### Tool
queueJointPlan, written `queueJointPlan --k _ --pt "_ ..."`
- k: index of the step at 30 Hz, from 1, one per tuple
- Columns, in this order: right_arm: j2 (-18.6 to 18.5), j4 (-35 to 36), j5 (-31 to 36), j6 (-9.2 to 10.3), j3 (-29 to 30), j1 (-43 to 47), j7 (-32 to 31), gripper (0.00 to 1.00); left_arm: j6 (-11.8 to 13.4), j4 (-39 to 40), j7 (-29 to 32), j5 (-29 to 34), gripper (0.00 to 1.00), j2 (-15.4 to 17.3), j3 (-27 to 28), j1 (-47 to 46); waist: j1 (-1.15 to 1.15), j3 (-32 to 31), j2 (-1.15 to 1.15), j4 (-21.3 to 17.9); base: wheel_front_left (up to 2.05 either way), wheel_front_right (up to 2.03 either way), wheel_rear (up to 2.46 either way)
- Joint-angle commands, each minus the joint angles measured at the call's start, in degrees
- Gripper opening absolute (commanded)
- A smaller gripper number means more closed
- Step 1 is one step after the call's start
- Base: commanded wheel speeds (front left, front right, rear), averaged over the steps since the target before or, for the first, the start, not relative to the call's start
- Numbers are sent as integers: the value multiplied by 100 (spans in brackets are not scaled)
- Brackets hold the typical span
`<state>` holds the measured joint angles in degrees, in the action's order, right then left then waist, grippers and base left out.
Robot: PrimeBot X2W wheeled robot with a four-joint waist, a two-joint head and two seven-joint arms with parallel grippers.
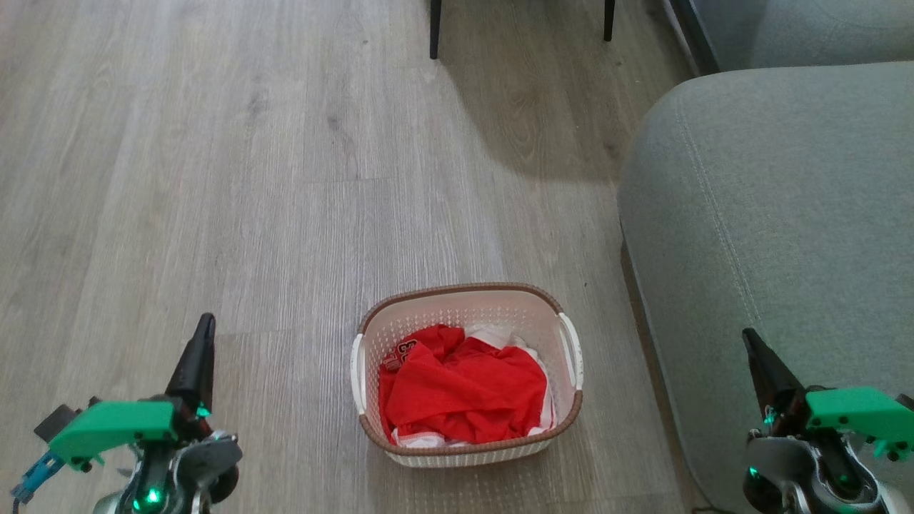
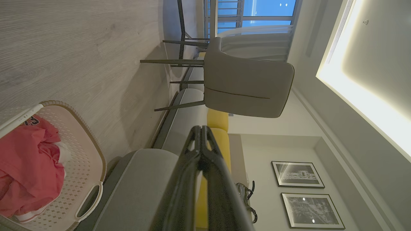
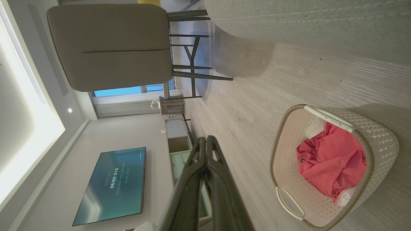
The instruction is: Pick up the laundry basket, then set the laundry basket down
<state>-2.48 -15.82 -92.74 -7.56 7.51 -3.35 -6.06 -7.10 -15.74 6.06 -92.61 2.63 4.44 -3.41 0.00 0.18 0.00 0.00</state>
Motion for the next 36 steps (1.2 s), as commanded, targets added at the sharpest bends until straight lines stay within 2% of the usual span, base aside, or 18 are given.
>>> queueJointPlan --k 1,36 --pt "-41 179 63 8 -93 -284 -47 0 -39 170 47 49 0 25 213 -278 0 0 0 0 0 0 0" --pt "-40 179 63 8 -93 -284 -48 0 -39 170 48 50 0 25 214 -278 0 0 0 0 0 0 0"
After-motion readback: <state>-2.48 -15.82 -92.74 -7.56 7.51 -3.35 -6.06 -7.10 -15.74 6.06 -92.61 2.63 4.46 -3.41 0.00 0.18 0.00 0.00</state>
